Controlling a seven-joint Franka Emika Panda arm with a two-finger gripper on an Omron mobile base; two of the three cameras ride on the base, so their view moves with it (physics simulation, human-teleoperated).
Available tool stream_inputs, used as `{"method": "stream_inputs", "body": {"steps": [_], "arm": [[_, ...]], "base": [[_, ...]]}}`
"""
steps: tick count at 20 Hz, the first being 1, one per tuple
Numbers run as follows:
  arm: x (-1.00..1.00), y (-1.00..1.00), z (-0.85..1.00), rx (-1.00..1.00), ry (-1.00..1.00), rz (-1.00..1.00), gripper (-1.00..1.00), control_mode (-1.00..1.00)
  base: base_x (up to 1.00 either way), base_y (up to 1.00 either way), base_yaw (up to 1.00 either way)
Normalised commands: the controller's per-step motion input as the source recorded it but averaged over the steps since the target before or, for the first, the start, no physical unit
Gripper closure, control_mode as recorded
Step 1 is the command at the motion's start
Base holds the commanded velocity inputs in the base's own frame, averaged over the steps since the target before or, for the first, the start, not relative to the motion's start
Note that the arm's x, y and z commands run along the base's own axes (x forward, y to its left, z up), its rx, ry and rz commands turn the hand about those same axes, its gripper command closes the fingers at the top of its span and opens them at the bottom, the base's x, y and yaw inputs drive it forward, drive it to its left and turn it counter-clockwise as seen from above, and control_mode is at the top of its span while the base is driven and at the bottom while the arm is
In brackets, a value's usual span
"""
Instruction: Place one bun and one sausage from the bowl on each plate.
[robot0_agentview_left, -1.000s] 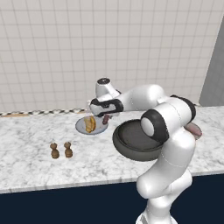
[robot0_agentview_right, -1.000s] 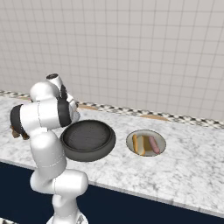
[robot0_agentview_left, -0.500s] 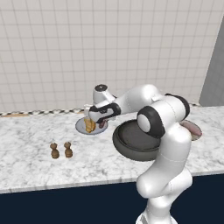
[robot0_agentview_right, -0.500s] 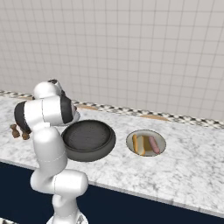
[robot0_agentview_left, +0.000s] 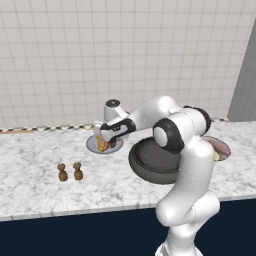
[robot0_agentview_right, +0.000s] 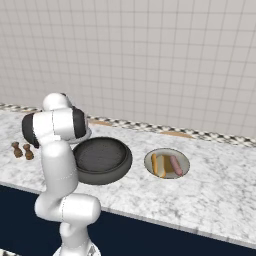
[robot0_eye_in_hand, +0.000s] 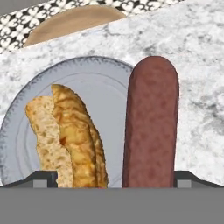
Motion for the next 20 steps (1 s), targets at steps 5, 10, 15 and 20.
{"method": "stream_inputs", "body": {"steps": [5, 10, 15, 20], "arm": [[0.15, 0.15, 0.02, 0.01, -0.04, 0.05, -1.00, -1.00], [0.26, 0.10, -0.17, 0.01, 0.00, 0.05, -1.00, -1.00], [0.25, 0.00, -0.43, 0.04, 0.00, 0.06, -1.00, -1.00], [-0.15, 0.00, 0.44, 0.02, -0.04, 0.01, -1.00, -1.00]], "base": [[0.00, 0.00, 0.00], [0.00, 0.00, 0.00], [0.00, 0.00, 0.00], [0.00, 0.00, 0.00]]}}
